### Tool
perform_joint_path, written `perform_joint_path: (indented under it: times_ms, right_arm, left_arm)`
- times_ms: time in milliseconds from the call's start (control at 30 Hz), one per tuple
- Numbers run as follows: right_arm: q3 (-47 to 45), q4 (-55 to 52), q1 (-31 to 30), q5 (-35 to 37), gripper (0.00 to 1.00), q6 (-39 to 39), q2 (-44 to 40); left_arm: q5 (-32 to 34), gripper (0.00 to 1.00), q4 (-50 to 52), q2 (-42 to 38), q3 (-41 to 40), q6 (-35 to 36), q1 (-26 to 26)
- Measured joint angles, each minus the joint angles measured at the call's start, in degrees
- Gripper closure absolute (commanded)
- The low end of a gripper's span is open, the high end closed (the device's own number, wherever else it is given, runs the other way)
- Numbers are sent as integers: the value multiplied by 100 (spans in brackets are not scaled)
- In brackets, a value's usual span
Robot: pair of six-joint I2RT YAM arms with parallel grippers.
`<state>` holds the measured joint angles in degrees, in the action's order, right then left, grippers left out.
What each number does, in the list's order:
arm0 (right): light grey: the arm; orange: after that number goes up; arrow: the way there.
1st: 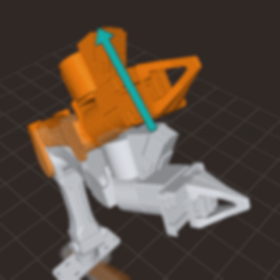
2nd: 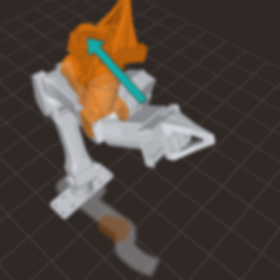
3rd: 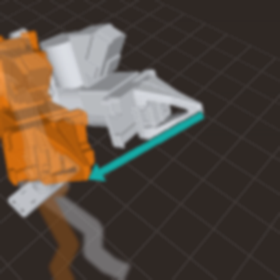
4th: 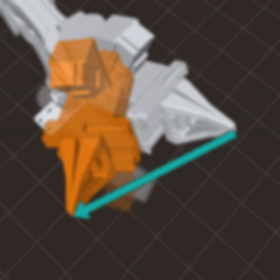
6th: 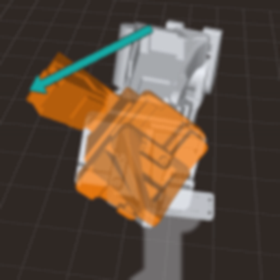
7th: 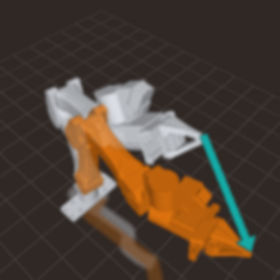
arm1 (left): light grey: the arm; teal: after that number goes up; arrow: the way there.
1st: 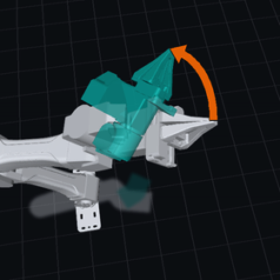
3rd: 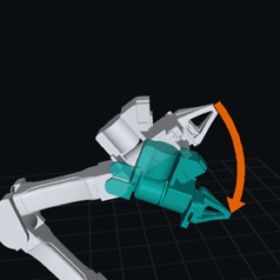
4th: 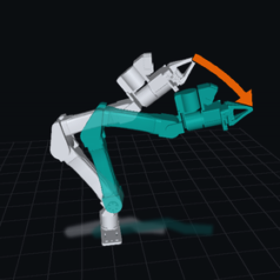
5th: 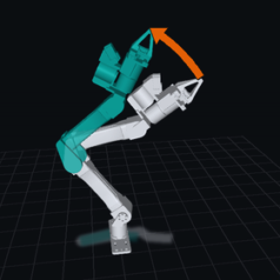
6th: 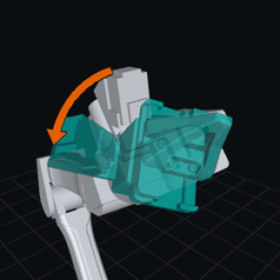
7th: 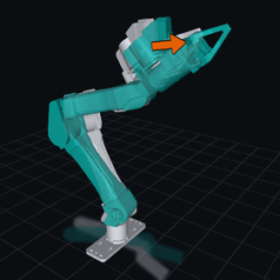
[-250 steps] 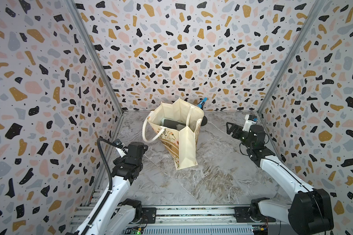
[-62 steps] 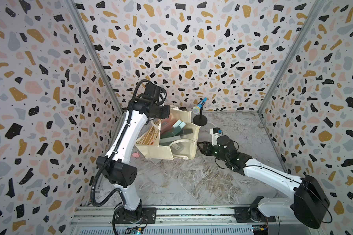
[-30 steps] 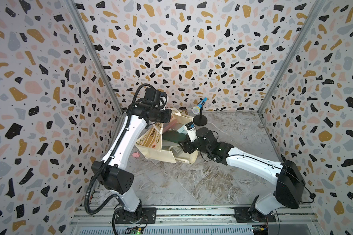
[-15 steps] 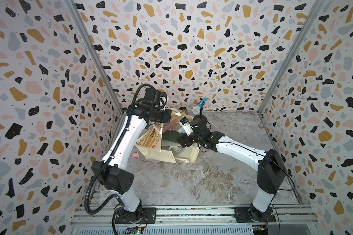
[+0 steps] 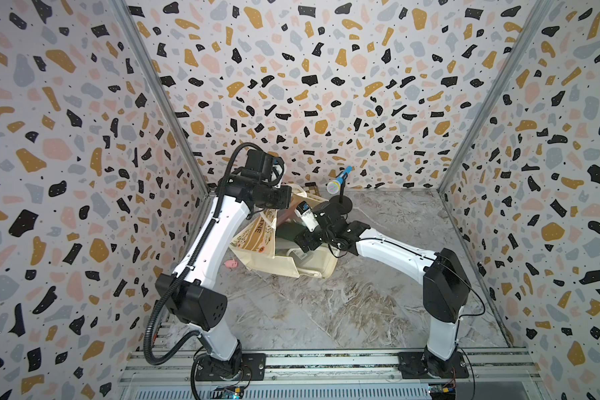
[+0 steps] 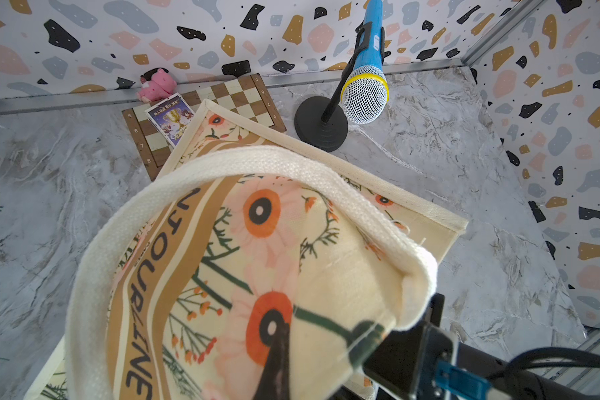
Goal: Take out the pencil case from the canvas bag
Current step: Pick up the pencil case from the canvas bag.
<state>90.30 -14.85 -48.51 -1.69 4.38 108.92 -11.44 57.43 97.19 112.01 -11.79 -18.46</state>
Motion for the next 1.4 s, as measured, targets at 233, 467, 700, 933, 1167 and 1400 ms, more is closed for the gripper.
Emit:
perform_joint_path:
  times_ms: [233, 467, 700, 933, 1167, 1400]
  right_arm:
    - [31, -170, -26, 114, 22, -39, 66]
    - [116, -238, -35, 129, 29, -35, 66]
    - [116, -256, -68, 129, 34, -17, 63]
    - [94, -350, -107, 153, 37, 70, -50]
    - [-275, -466, -175, 153, 39, 122, -713]
    - [-1255, -422, -221, 162, 41, 212, -1878]
  left_arm:
    - [0, 100, 7, 0, 0, 0, 0]
    - [4, 100, 9, 0, 0, 0, 0]
    - [15, 100, 22, 0, 0, 0, 0]
    - [28, 100, 33, 0, 0, 0, 0]
    - [101, 100, 35, 0, 0, 0, 4]
    - [186, 100, 105, 26, 68, -7, 7]
